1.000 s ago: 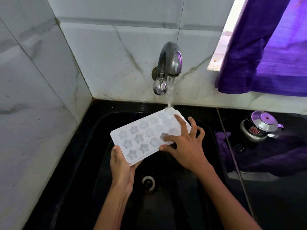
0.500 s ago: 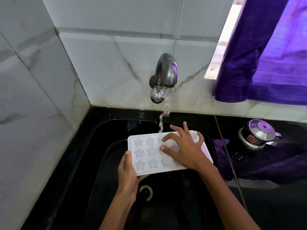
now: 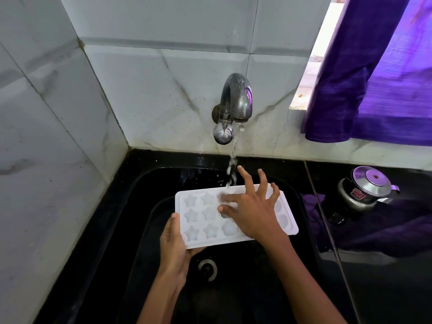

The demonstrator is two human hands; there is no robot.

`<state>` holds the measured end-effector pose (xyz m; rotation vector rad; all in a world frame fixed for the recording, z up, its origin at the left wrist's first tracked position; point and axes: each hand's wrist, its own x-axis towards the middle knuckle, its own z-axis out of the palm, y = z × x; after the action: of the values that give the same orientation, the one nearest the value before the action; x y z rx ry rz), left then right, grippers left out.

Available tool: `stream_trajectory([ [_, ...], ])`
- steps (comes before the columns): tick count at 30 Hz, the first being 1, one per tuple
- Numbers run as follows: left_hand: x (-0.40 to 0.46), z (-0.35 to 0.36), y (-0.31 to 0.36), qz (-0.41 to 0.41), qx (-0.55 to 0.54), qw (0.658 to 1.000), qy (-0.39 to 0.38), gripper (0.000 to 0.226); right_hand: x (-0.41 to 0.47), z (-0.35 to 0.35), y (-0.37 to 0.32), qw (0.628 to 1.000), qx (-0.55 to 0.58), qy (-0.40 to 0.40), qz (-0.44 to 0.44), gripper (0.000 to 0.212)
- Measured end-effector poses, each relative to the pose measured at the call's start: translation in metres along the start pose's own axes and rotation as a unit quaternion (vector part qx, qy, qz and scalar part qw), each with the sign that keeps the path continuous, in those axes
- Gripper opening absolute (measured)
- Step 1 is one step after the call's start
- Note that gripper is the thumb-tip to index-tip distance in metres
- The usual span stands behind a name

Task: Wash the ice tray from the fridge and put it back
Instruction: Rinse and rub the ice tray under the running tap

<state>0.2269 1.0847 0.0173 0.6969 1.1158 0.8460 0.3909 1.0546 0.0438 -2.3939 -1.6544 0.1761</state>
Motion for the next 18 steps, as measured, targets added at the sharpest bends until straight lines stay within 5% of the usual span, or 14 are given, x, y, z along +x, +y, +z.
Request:
stream_trajectory([
  [7, 0.002, -0.004, -0.001, -0.003, 0.0, 1.0, 0.006, 0.036, -0.005, -0.001, -0.006, 0.997, 0.025, 0.065, 0.042, 0.026],
  [12, 0.004, -0.002, -0.003, 0.002, -0.005, 1.0, 0.009, 0.033, -0.008, 0.005, -0.003, 1.0, -0.012, 0.009, 0.008, 0.029],
  [18, 0.002, -0.004, -0.006, 0.009, -0.022, 1.0, 0.021, 0.029, -0.018, 0.003, -0.004, 0.995, 0.051, 0.082, 0.039, 0.031],
])
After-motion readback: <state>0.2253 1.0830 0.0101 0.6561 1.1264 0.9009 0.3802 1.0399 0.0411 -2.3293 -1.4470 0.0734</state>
